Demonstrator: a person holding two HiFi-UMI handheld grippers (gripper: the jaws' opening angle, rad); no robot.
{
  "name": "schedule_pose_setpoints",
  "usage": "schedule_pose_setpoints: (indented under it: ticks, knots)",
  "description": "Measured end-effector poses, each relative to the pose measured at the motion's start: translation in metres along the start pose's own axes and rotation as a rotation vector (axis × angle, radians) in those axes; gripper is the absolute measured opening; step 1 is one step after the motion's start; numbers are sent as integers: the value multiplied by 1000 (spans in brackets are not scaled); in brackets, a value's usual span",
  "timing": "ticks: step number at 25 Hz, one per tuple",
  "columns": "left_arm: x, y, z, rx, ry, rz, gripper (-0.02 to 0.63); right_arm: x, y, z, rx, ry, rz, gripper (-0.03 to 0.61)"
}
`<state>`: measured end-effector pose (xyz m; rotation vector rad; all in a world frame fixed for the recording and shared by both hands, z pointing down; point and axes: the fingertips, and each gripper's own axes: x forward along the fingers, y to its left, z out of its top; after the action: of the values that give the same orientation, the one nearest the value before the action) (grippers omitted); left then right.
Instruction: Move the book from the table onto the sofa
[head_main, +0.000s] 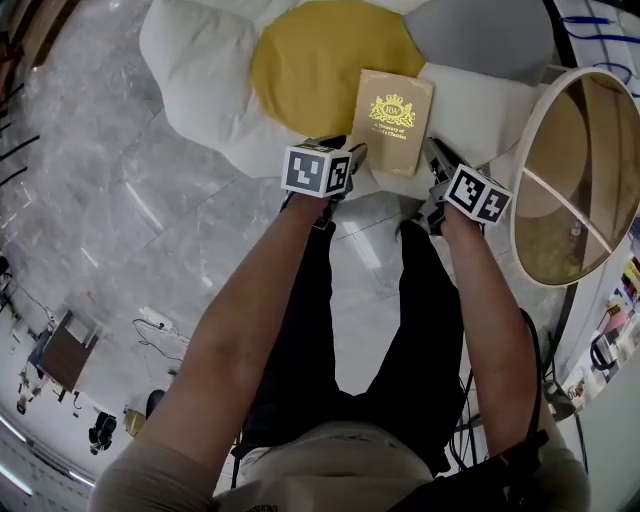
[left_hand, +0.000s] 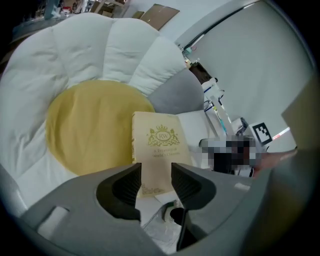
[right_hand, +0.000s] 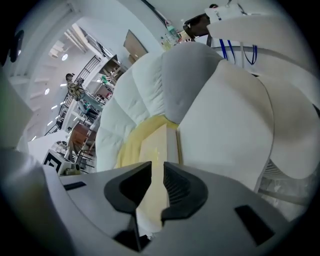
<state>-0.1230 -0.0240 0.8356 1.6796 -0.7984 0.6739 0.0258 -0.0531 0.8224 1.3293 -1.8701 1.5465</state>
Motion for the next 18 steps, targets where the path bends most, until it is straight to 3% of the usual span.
schedule_pose_setpoints:
  ticks: [4,13,18]
  knots:
    - [-34,-17,-4,35,31,4,179,-31,22,-6,-18,37,35,60]
    - [-127,-109,5,71,15,-114,178,-139,82,-9,-92,96,80,16]
    - [-192,-175,15,147,-1,-212,85,-209,133,-5,-140,108,120,12]
